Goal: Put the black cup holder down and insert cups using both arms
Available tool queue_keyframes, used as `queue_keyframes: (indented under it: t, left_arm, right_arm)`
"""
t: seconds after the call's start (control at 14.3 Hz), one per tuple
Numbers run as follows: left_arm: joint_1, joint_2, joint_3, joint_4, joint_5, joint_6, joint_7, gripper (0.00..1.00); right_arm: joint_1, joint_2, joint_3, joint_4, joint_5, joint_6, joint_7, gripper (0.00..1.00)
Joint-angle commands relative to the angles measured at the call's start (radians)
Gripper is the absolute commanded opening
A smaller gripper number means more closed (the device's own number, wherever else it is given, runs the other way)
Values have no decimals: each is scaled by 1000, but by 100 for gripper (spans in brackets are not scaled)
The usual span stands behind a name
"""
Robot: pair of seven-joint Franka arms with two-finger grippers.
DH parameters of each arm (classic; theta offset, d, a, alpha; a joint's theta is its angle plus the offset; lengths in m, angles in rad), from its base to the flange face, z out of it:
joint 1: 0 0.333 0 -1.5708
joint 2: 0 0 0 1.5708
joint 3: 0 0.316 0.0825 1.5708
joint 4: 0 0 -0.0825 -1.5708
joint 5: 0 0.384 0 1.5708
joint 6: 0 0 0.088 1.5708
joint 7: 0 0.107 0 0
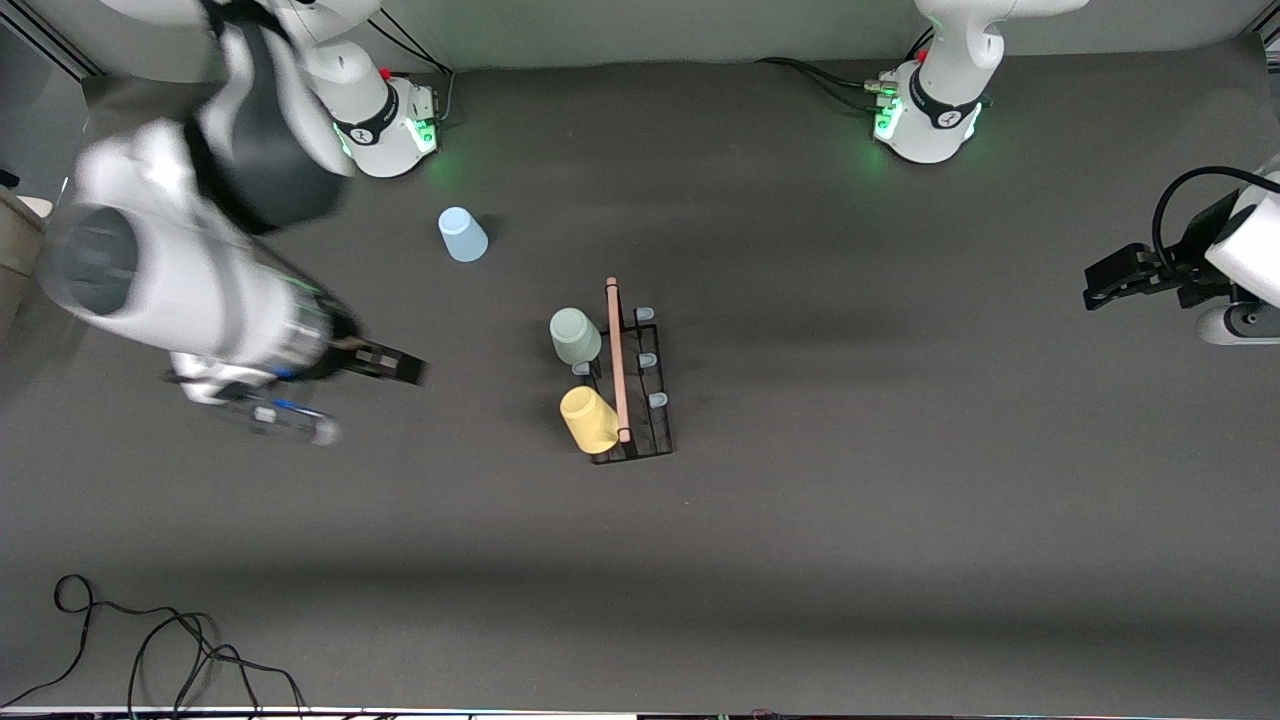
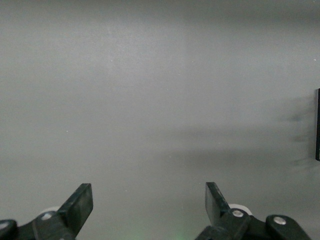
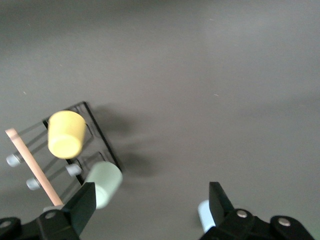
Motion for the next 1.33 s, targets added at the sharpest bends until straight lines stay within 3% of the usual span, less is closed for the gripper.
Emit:
queue_keyframes:
  t: [0.0,0.21,0.35,0.56,1.26]
  left_arm:
    - [2,-14,-1,4,5,-9,-5,100]
    - [2,-14,-1,4,5,-7,-5,100]
    - [3,-14,-1,4,5,-9,-4,100]
    - [3,-14,-1,4,5,-7,-4,100]
    - [5,-14,-1,4,3,-7,-4,100]
  right_arm:
    - [-6,-62,-89,-25,1,-81,-124,100]
    - [-6,-103,-181,-28,-80,-132,-277,100]
    - [-6,-120,-258,-34,-83,-143,-363,100]
    - [-6,-126,-321,-34,-82,-146,-415,100]
    - [0,-119,-329,-34,-85,-128,-417,100]
